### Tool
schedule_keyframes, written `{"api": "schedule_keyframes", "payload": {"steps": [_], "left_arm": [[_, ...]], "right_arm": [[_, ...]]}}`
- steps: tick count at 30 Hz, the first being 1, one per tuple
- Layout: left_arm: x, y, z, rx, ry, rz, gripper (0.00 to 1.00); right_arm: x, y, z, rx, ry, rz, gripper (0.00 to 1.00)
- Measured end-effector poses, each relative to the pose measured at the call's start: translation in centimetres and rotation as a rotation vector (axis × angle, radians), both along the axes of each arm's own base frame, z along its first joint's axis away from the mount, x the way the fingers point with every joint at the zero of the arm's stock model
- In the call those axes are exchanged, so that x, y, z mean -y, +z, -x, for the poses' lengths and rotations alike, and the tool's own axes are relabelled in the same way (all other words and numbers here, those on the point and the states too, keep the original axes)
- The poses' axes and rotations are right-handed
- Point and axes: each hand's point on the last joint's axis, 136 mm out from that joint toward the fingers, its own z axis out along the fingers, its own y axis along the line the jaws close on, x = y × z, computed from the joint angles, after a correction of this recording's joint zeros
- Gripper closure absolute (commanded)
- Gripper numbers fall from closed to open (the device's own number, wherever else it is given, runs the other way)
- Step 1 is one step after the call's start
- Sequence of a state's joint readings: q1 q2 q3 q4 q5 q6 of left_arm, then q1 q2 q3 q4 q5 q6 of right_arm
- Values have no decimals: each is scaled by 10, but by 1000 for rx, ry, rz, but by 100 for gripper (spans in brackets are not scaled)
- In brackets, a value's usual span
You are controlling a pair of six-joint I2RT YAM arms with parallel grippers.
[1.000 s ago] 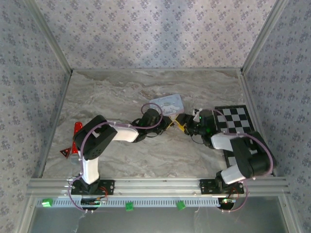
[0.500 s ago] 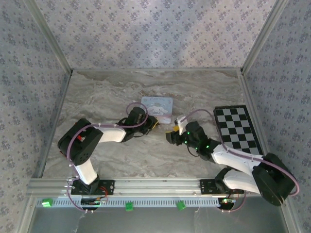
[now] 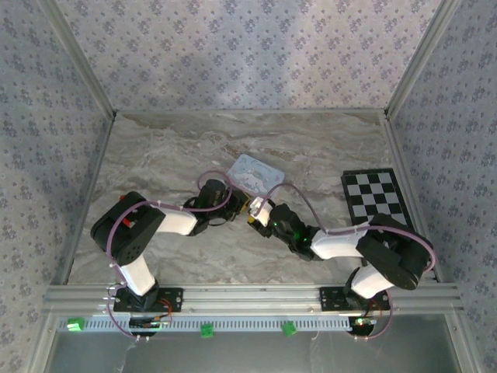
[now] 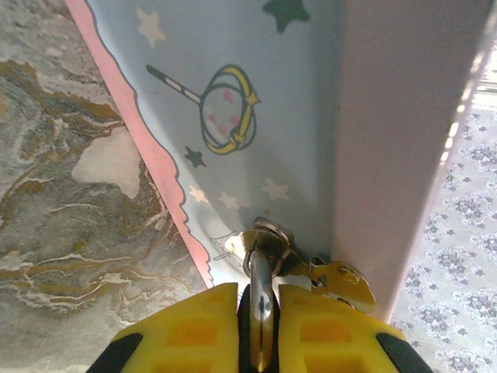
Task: Unlock the padlock with the key
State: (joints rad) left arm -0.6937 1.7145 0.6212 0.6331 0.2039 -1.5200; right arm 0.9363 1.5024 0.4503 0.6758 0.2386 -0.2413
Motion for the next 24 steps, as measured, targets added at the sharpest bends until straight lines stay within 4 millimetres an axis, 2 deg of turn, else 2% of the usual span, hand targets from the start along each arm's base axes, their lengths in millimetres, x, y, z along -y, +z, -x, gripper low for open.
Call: {"api": "schedule_keyframes", "payload": {"steps": [8,16,20,24], "left_arm": [[2,0,2,-6,-15,7,100],[3,0,3,-8,-21,9,100],[3,1,2,-8,-19,8,100],[5,1,2,-11,-20,-4,100]], "right_arm": [[2,-17,-10,36,-11,73,53],[9,-22,-26,57,-51,81,56],[9,-22,-29,57,-46,79,62],[8,-23,-28,46,-34,80,63]]}}
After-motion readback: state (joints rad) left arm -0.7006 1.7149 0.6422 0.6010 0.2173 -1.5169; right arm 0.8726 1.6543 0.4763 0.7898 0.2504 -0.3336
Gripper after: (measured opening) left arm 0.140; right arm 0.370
